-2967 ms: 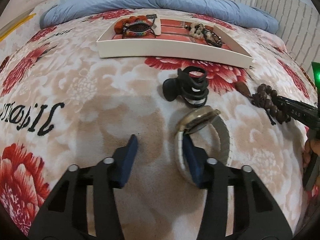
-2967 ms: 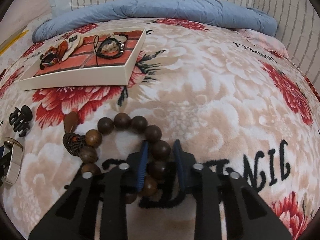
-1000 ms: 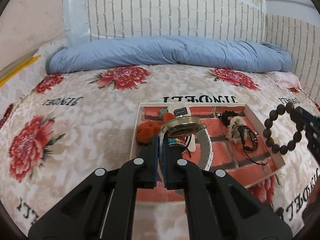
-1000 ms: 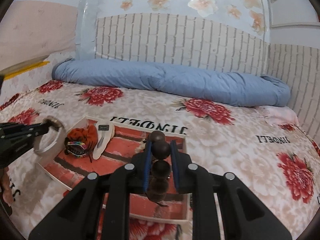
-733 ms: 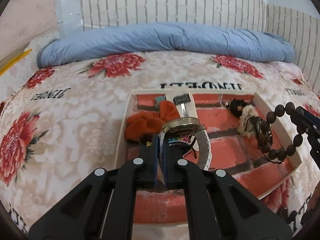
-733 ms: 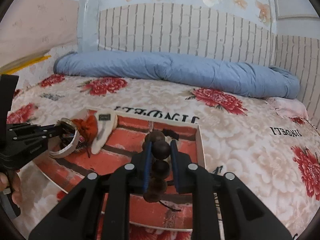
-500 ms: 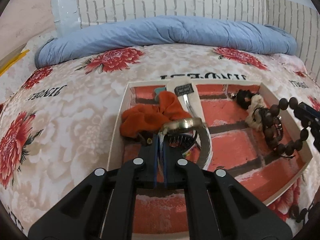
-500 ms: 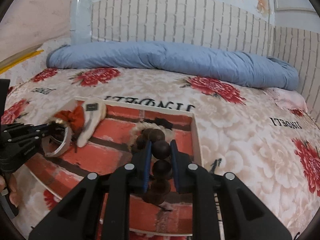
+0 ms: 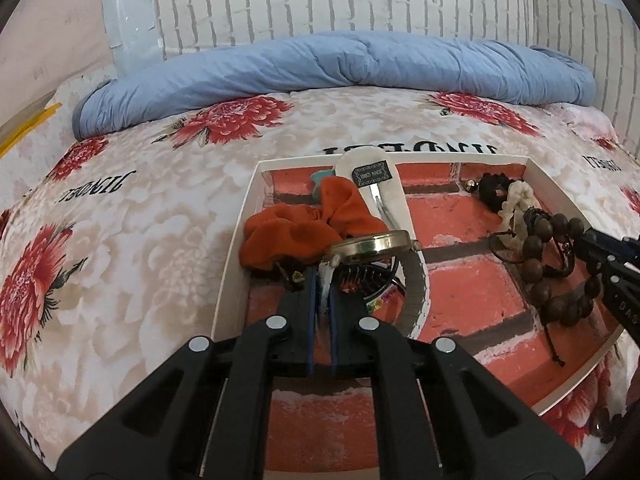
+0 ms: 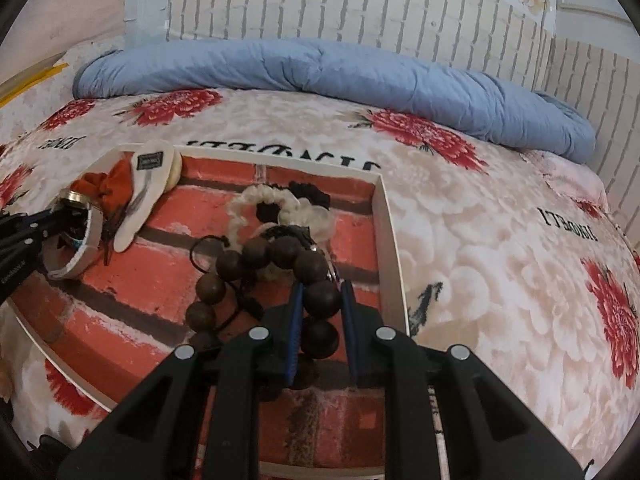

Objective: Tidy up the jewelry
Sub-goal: 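Carry the watch and bead bracelet over the tray and lower them, then open both grippers to release the watch and bracelet into the tray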

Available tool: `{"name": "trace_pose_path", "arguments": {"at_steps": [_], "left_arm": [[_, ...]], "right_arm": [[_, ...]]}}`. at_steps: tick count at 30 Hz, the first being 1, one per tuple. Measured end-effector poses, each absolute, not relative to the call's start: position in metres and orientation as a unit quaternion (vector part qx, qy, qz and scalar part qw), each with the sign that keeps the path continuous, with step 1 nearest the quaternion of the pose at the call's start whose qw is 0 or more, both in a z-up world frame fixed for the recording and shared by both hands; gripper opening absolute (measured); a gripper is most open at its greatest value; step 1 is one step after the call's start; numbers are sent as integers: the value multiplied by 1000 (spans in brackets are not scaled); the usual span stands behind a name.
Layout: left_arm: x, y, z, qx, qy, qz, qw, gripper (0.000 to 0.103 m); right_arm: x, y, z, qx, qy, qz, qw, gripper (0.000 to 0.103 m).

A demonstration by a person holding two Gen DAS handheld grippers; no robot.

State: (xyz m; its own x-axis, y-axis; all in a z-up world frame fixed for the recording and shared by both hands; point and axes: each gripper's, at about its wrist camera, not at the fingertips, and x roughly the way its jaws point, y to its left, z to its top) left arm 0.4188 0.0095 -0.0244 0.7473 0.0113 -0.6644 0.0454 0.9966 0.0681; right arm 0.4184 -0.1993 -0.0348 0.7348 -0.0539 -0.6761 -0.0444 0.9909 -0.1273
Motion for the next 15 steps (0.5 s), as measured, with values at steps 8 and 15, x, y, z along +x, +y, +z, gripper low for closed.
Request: {"name": "trace_pose_path", "arguments": {"at_steps": [8, 15], "left_arm": [[418, 10, -24, 34, 355, -11, 934, 6], [418, 12, -23, 24, 356, -14, 934, 7]], "right_arm": [[422, -203, -43, -52, 384, -8, 922, 19], [425, -205, -44, -41, 389, -10, 920, 19]]}}
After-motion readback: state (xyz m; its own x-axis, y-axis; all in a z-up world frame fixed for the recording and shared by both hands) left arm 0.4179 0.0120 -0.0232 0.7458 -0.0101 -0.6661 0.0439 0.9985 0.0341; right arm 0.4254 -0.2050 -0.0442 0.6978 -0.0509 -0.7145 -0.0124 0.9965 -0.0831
